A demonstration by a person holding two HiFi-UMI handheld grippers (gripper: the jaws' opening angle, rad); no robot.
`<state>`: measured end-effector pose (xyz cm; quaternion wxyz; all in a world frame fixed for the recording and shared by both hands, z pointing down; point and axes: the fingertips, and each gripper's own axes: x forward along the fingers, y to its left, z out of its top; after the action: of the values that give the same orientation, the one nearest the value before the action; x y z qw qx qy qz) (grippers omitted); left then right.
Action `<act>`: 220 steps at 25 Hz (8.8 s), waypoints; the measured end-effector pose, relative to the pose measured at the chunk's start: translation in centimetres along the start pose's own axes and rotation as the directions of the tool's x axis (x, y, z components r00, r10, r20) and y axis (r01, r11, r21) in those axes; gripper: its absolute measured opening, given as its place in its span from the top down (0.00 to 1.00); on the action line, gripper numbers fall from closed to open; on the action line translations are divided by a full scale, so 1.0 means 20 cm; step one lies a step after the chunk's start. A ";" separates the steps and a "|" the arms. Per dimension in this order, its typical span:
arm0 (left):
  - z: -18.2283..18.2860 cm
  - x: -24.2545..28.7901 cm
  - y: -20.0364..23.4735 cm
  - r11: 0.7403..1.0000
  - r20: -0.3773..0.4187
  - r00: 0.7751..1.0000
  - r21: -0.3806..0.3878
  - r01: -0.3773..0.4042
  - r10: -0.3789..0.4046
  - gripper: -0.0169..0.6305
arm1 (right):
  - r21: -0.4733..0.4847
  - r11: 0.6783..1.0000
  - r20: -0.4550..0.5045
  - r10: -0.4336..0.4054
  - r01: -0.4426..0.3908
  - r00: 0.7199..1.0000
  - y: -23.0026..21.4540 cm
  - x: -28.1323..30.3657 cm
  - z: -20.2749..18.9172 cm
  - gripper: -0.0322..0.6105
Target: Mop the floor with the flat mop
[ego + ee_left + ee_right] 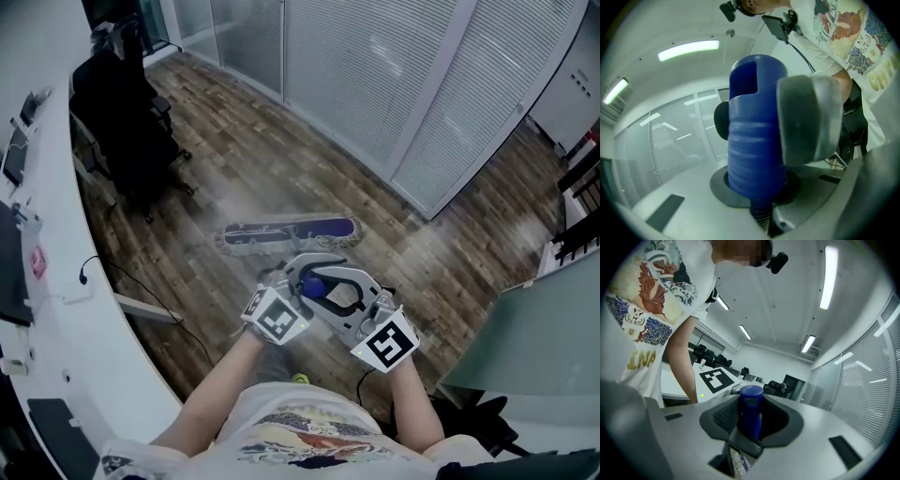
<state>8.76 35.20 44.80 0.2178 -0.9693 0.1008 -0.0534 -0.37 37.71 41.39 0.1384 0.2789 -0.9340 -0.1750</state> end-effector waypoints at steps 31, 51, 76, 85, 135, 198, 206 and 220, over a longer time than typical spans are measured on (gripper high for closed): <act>-0.62 0.24 1.39 0.998 0.065 0.997 -0.036 -0.048 0.051 0.96 | 0.191 0.979 0.304 -0.130 0.073 0.944 -1.20 0.90 -0.11 0.73; -0.37 0.34 0.45 1.000 -0.043 0.999 -0.021 0.003 -0.004 0.94 | 0.015 1.000 0.082 0.005 -0.006 0.997 -0.52 0.31 -0.21 0.79; -0.32 0.29 0.03 1.000 -0.061 0.998 0.015 -0.016 0.017 0.94 | 0.107 0.993 0.125 0.035 -0.048 0.992 -0.14 0.05 -0.27 0.79; -0.61 0.28 0.62 1.000 -0.064 0.998 0.018 -0.008 0.009 0.94 | 0.103 0.992 0.107 0.063 -0.074 0.992 -0.56 0.54 -0.39 0.77; -1.66 0.74 3.03 0.997 -0.123 0.992 -0.067 -0.049 0.040 0.92 | 0.035 0.994 0.133 0.096 -0.101 0.987 -2.63 2.12 -0.85 0.75; -0.27 -0.04 -0.29 0.992 -0.115 0.986 0.021 0.122 -0.119 0.91 | 0.195 0.981 0.093 -0.027 0.008 0.995 0.23 0.07 -0.10 0.70; -0.55 -0.03 0.15 0.992 -0.115 0.986 0.027 0.126 -0.122 0.91 | 0.232 0.972 0.136 -0.063 0.030 0.989 -0.11 0.45 -0.20 0.71; -1.08 -0.15 1.47 0.998 -0.071 0.995 -0.010 0.070 -0.070 0.91 | 0.186 0.982 0.128 -0.043 0.018 0.991 -0.99 1.56 -0.31 0.71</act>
<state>-2.34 0.97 51.29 0.2084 -0.9705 0.0748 -0.0954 -13.95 2.86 43.88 0.0476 0.2928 -0.9489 -0.1080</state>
